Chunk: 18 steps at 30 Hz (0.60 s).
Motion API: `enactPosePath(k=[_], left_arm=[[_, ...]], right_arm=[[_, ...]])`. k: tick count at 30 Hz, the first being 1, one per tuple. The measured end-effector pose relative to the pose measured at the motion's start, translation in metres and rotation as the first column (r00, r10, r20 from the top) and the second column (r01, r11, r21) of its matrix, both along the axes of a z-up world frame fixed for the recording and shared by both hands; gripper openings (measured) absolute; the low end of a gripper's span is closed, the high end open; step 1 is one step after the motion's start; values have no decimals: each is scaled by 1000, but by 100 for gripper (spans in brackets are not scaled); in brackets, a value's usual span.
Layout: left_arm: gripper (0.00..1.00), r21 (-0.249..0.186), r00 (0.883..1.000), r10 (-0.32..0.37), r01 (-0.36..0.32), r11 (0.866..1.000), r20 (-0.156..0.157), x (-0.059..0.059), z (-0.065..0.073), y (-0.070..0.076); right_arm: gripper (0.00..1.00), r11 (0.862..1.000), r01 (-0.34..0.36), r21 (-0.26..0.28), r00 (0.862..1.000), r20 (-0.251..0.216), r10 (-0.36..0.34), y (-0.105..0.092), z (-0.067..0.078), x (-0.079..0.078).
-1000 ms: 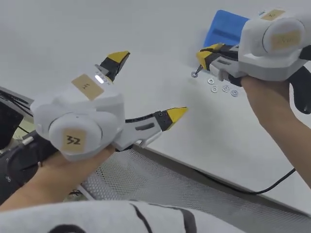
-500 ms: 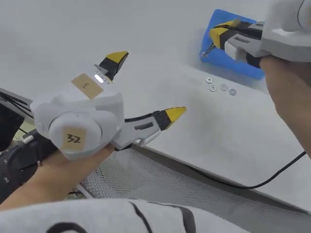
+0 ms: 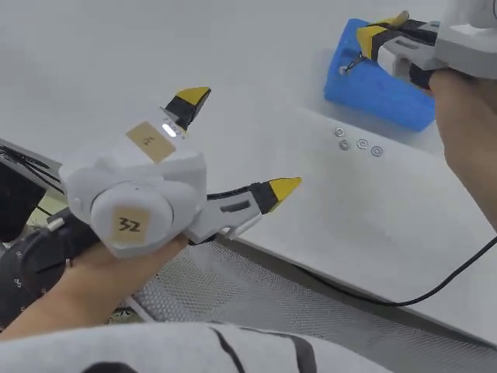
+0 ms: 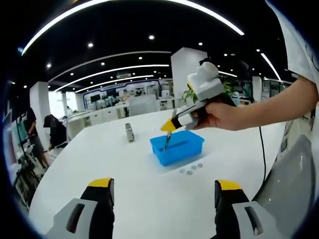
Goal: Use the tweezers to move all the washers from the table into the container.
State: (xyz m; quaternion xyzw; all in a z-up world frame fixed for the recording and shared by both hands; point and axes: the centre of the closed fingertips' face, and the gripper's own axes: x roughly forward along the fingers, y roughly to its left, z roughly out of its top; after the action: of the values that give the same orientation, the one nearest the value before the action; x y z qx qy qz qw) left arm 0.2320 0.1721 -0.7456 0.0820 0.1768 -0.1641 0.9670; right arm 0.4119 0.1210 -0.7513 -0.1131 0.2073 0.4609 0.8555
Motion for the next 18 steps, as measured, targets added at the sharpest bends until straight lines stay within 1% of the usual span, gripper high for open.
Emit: enactPosePath(k=[1, 2, 3, 4, 6, 9, 10, 13, 15, 18], left_arm=[[84, 1, 1000, 0, 0, 1000, -2, 0, 0, 0], [84, 1, 1000, 0, 0, 1000, -2, 0, -1, 0], [84, 1, 1000, -1, 1, 1000, -2, 0, -1, 0], [84, 0, 1000, -1, 1, 1000, -3, 0, -1, 0], [84, 2, 1000, -2, 2, 1000, -4, 0, -1, -1], [83, 0, 1000, -3, 3, 1000, -9, -1, -2, -1], [83, 1, 1000, -3, 3, 1000, -10, -1, -2, -1], [83, 2, 1000, -3, 3, 1000, -10, -1, -2, -1], [82, 3, 1000, -2, 2, 1000, -12, -1, -3, -1], [82, 7, 1000, -1, 2, 1000, -12, -2, -3, 0]], right_arm=[[1, 1000, 4, -21, 1000, 7, -4, -1, -5, 2], [1, 997, 1, -72, 999, 36, 2, -3, -12, 3], [1, 997, -2, -74, 999, 33, 5, -1, -15, 3], [1, 998, -2, -61, 1000, 28, 4, 0, -16, 3], [1, 998, 2, -58, 1000, 19, -1, 0, -17, 3], [1, 997, 4, -81, 1000, 8, -3, 2, -28, 8], [1, 997, 5, -82, 1000, 7, -4, 2, -28, 8], [1, 996, 7, -93, 1000, -10, -8, 3, -36, 11], [1, 995, 9, -98, 1000, -7, -10, 3, -37, 9], [1, 995, 3, -102, 1000, -12, -5, 4, -41, 8]])
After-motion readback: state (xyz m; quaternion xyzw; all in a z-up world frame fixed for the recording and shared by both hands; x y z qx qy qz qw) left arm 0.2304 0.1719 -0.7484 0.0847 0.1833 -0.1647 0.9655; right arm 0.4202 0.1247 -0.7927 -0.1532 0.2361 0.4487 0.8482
